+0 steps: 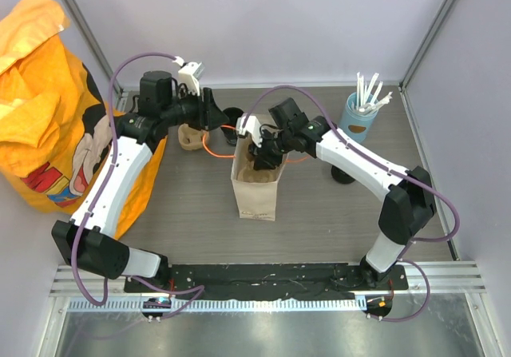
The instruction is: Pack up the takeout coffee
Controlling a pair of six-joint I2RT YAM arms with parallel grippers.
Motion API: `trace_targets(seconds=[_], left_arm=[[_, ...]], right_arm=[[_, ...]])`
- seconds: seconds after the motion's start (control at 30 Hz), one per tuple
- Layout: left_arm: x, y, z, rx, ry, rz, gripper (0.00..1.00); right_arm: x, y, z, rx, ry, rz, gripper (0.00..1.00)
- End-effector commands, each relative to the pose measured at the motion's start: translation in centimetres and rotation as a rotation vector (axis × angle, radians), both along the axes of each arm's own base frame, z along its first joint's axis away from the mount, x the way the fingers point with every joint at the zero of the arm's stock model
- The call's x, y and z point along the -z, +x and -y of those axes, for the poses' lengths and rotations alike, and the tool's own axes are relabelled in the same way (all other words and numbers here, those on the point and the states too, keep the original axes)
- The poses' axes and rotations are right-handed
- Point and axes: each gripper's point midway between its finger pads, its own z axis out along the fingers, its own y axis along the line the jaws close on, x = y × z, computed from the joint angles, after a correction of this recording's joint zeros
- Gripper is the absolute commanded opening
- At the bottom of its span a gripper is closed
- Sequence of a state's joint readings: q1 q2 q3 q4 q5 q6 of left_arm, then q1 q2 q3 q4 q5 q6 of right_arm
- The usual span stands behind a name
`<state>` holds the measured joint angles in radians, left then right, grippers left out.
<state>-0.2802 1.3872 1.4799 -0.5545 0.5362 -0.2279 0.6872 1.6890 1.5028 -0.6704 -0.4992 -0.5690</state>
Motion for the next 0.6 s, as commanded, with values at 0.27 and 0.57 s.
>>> trace_targets(seconds=[0.27, 0.57], left_arm=[[-1.3, -1.0, -0.2, 0.012, -0.015, 0.025, 0.43], [-1.2, -0.9, -0.3, 0.008, -0.012, 0.023, 0.42]], right_arm=[[-1.0, 0.7, -1.4, 0.008, 0.104, 0.033, 0.26], [0.0, 0.9, -1.7, 0.01, 0.099, 0.014, 0.26]])
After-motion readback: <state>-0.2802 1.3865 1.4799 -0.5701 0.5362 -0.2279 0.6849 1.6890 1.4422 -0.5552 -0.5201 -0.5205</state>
